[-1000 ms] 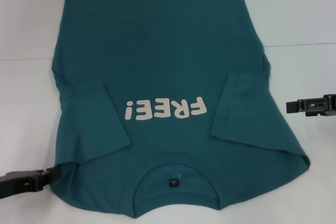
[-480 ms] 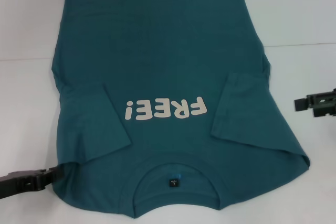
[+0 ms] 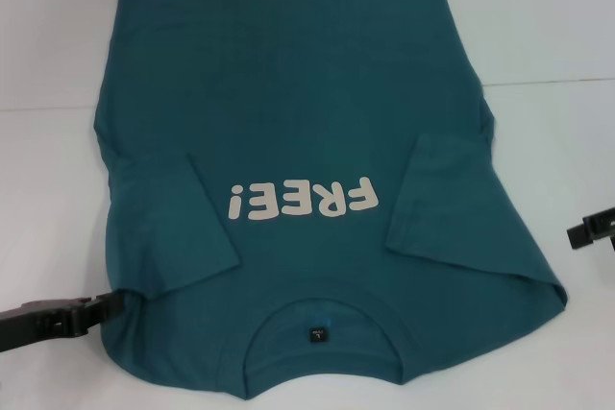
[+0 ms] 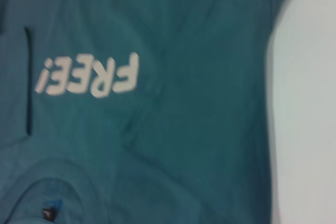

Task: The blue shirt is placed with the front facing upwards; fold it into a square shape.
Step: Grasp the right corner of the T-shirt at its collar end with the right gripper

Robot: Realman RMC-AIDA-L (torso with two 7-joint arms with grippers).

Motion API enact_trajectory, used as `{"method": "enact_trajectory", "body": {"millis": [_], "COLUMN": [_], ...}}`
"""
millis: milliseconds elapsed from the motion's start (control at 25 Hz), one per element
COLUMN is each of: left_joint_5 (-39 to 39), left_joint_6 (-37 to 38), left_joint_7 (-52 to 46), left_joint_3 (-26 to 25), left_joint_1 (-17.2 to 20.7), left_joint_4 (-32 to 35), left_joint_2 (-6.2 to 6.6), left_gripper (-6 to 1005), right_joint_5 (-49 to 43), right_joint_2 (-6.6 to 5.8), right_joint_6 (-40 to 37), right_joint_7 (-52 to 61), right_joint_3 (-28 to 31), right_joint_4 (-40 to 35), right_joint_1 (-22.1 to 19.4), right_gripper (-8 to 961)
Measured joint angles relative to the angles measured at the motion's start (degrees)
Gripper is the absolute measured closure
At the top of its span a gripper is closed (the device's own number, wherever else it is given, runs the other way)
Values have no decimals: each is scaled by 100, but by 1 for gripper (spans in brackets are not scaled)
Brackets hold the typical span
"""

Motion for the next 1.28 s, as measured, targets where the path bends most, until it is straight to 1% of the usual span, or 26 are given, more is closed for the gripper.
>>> {"method": "enact_trajectory", "body": {"millis": [320,600,720,1000,1280], "left_joint_5": [-19,-105,-105,-105,-104], "left_joint_6": [107,189,190,194,190], "left_joint_7": [-50,-50,-50,-30,-15], "left_joint_3": [-15,-18,-18,-18,-17], "left_joint_1": [-27,-58,-73,-89,-103], "left_joint_4": [50,79,79,75,63], "left_joint_2": [2,6,11,15,12], "left_gripper": [951,951,951,951,950], "right_joint_5": [-177,-295,-321,-300,-278], "right_joint_2": [136,391,453,531,553], "right_joint_6": [78,361,460,642,856], "right_joint_7": [40,-4,-28,-89,-149], "right_joint_3": [0,5,3,26,39], "right_joint_4": [14,42,112,255,556], "right_joint_1": [-72,-223,-242,-243,-191], "right_gripper": [38,38,38,38,38]}}
